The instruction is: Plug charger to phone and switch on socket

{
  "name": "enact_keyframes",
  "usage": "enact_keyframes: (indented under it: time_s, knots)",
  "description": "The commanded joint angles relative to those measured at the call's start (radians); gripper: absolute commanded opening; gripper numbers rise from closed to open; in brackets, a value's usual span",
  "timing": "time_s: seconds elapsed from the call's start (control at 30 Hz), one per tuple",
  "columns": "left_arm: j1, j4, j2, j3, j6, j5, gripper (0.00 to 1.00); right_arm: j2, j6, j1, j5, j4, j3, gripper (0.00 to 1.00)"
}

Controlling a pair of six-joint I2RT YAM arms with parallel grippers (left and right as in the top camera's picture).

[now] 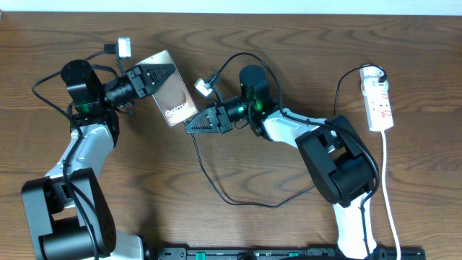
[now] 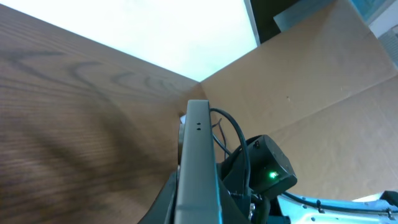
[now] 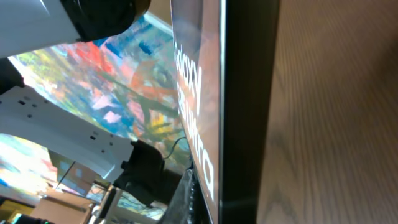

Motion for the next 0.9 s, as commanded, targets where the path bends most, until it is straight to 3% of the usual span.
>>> enact_keyframes:
  time_s: [0.0,0.1,0.23,0.33,0.37,0.67,0.87]
  knots:
    - [-0.025,-0.006,-0.012,0.001,0.006,0.098,0.08,-0.006,0.003,-0.032,0.125,0.016,0.022,0.08]
    - [-0.025,-0.006,-0.012,0.001,0.006,0.098,0.07,-0.006,0.003,-0.032,0.124,0.016,0.022,0.20]
    - [-0.024,-0.006,-0.012,0.001,0.006,0.095,0.07,-0.006,0.002,-0.032,0.116,0.016,0.022,0.49]
    - [-0.024,-0.006,-0.012,0.001,0.008,0.088,0.07,-0.006,0.002,-0.032,0.098,0.016,0.022,0.89]
    - [-0.024,-0.006,-0.012,0.001,0.010,0.087,0.07,-0.006,0.002,-0.032,0.096,0.016,0.022,0.98]
    - [-0.001,-0.013,-0.012,0.001,0.025,0.024,0.07,-0.006,0.001,-0.032,0.077,0.016,0.022,0.99]
    - [0.081,-0.213,-0.012,0.001,0.048,-0.078,0.07,-0.006,0.002,-0.053,0.058,0.016,0.022,0.99]
